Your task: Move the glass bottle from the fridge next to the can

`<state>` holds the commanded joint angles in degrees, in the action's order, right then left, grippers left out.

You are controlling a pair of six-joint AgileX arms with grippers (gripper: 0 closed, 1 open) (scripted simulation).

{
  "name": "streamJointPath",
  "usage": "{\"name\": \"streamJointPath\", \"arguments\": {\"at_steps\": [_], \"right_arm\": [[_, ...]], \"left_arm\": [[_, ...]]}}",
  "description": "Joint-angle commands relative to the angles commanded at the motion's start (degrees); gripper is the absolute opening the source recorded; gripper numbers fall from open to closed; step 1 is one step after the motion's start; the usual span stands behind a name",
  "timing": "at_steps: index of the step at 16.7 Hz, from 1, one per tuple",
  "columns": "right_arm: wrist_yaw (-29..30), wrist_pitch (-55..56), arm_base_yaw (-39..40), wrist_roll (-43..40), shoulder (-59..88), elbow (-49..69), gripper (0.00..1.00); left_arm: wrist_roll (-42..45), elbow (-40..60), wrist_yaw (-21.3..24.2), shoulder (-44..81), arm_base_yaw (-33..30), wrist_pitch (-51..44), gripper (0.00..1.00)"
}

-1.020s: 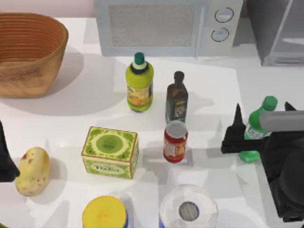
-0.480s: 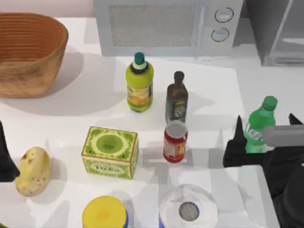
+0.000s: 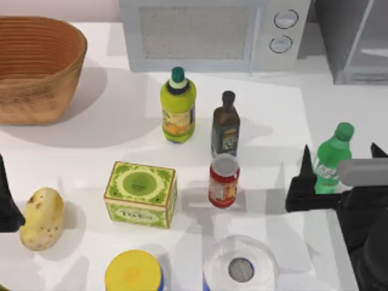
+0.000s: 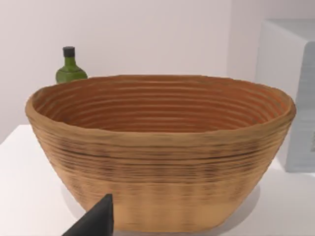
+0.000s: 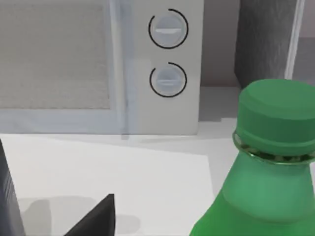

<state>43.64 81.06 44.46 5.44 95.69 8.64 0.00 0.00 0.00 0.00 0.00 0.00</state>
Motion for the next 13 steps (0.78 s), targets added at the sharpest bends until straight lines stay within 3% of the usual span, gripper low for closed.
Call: {"name": "streamJointPath", "arguments": {"at_steps": [6, 13], "right_arm": [[-6.91, -17.37, -6.62, 0.25, -19.10, 3.42, 1.00], [-21.81, -49.26, -22.71, -0.95, -55.50, 0.44, 1.00]], "left_arm": [[0.00, 0.00, 0.00, 0.00, 0.00, 0.00, 1.00], [0.00, 0.00, 0.00, 0.00, 0.00, 0.00, 1.00]]}}
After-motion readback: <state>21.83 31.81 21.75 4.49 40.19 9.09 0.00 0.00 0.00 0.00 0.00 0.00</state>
